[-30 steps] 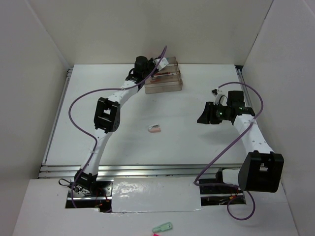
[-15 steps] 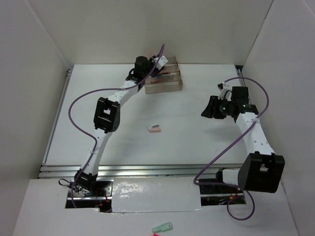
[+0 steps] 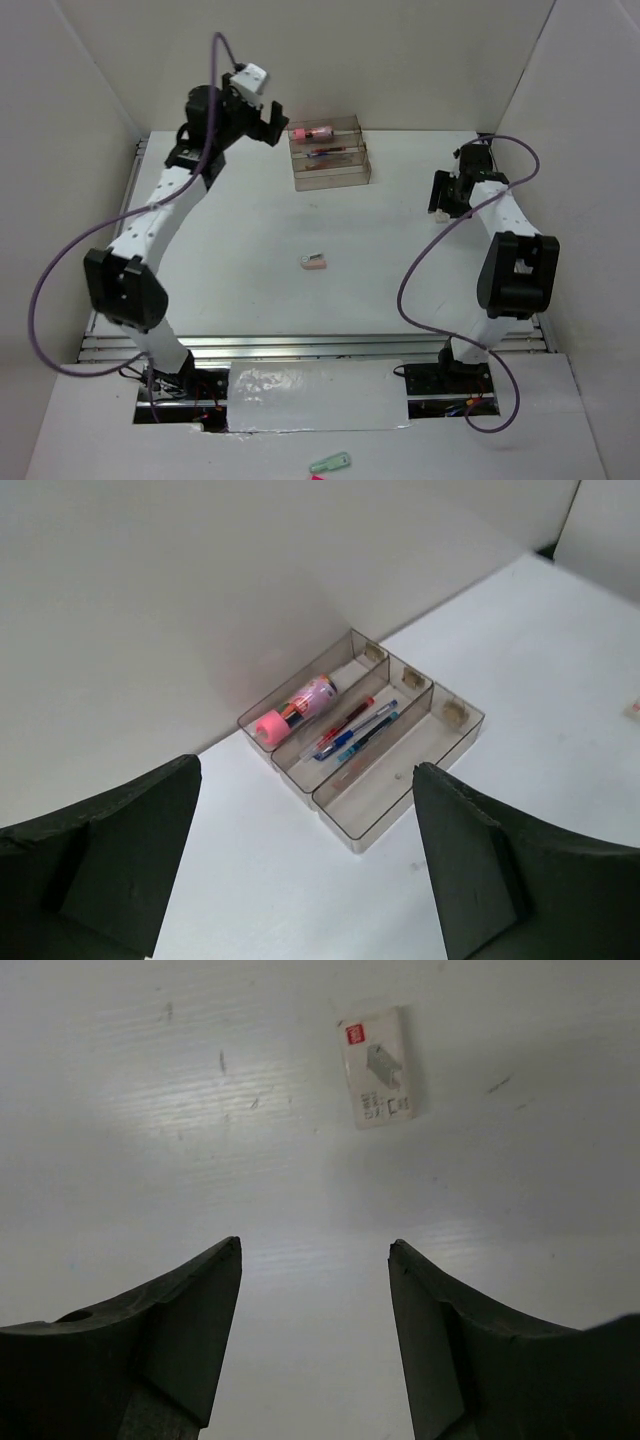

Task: Sort the stationery into containers
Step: Place the pen in the storage box, then pick up the stationery from the center of the board.

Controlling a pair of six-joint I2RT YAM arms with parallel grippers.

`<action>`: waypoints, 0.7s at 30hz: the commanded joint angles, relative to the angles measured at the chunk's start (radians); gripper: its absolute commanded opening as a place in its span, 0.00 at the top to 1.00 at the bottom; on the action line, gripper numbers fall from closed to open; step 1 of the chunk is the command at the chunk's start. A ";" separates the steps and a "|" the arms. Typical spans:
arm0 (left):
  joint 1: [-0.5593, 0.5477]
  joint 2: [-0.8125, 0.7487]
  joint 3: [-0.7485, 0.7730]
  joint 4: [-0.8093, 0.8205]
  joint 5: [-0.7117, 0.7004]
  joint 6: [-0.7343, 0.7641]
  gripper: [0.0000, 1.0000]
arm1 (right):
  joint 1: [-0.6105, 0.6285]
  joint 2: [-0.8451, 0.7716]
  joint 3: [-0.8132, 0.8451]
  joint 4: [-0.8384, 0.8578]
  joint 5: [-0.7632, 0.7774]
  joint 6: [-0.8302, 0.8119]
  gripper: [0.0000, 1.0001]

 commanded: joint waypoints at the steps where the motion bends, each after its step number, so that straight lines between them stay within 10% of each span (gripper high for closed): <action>1: 0.089 -0.117 -0.150 -0.136 0.075 -0.176 0.01 | 0.012 0.079 0.115 -0.003 0.126 0.014 0.32; 21: 0.259 -0.326 -0.415 -0.170 0.268 -0.278 0.01 | 0.021 0.471 0.373 -0.062 0.151 -0.029 0.34</action>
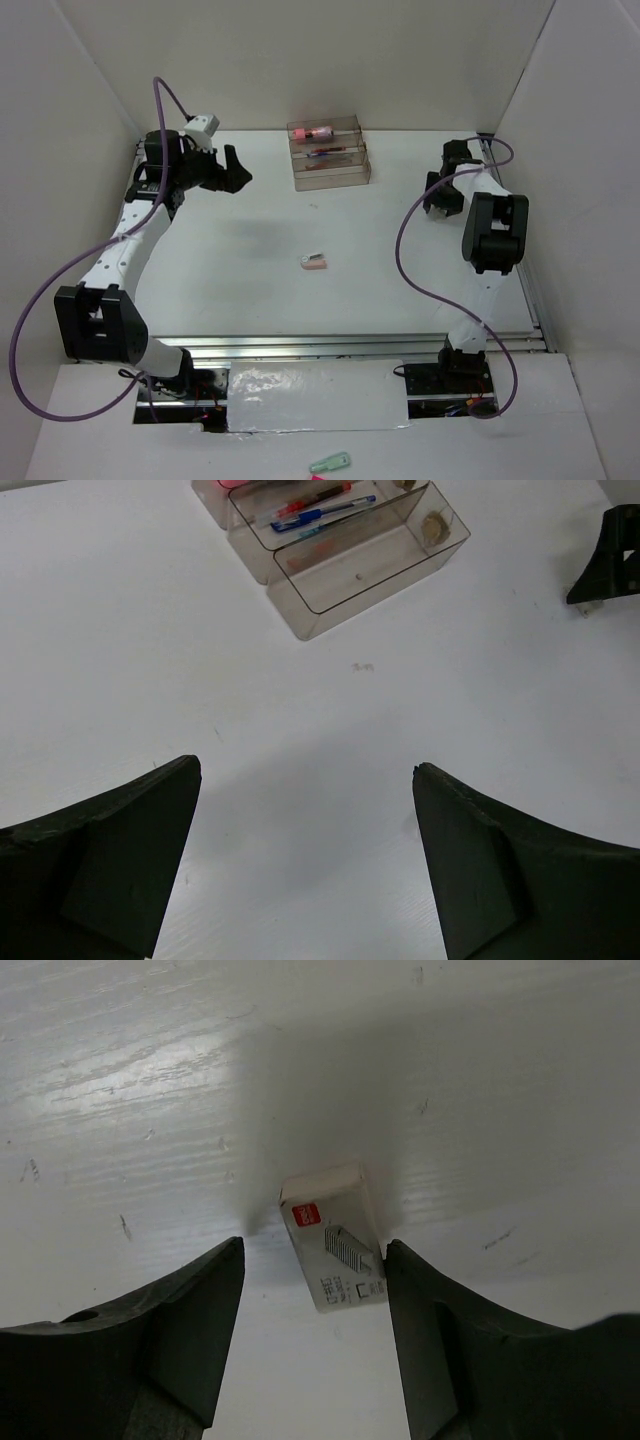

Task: Sort the stationery into containers
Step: Pick up the stationery from the center of the board, then place the stationery in the storage box.

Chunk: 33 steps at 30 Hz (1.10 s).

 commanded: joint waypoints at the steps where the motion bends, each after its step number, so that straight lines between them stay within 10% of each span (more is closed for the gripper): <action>1: 0.011 -0.027 0.013 0.042 0.045 -0.037 0.01 | 0.008 0.033 0.055 -0.026 0.004 -0.022 0.35; 14: 0.029 -0.025 -0.033 0.094 0.061 -0.081 0.01 | 0.077 -0.037 0.123 -0.034 -0.148 -0.120 0.84; 33: 0.040 -0.013 -0.062 0.167 0.090 -0.150 0.01 | 0.423 0.113 0.474 0.345 -0.145 -0.120 0.84</action>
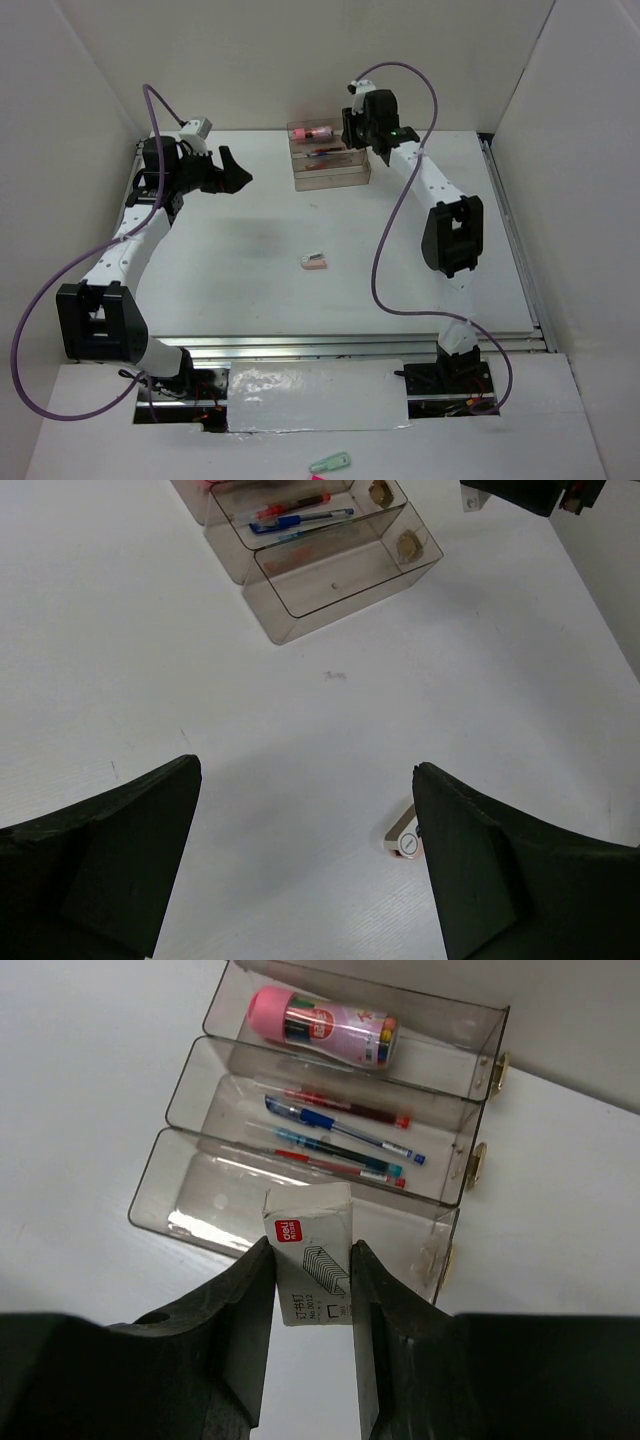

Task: Sort the stationery into containers
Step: Place the stationery in the storage box.

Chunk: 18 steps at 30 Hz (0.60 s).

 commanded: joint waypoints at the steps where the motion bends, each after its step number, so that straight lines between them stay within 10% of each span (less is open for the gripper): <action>1: 0.006 -0.006 0.016 0.053 0.024 -0.017 0.01 | 0.019 0.058 0.013 0.122 0.039 0.005 0.83; 18: 0.004 -0.009 -0.008 0.069 0.020 -0.014 0.01 | 0.023 0.164 -0.016 0.184 0.069 -0.025 0.79</action>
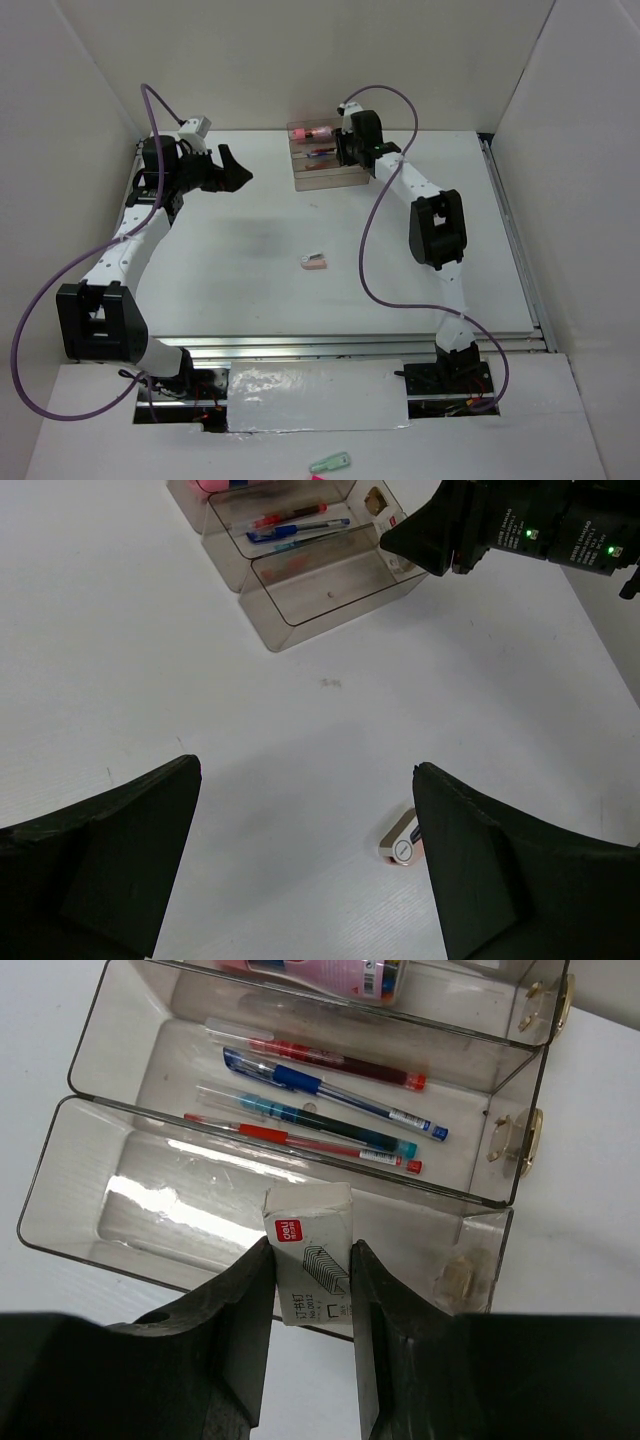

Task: Sort the stationery into containers
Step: Place the stationery in the storage box.

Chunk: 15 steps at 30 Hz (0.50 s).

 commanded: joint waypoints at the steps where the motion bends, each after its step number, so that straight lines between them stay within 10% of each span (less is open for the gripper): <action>1: 0.005 -0.006 -0.006 0.047 0.016 0.013 0.01 | -0.006 0.010 0.003 0.061 -0.001 -0.023 0.77; 12: 0.006 0.007 -0.002 0.044 0.016 0.016 0.01 | -0.009 0.032 0.005 0.074 0.014 -0.044 0.65; 15: 0.006 0.011 -0.002 0.044 0.018 0.022 0.01 | -0.009 0.032 0.006 0.066 0.019 -0.046 0.47</action>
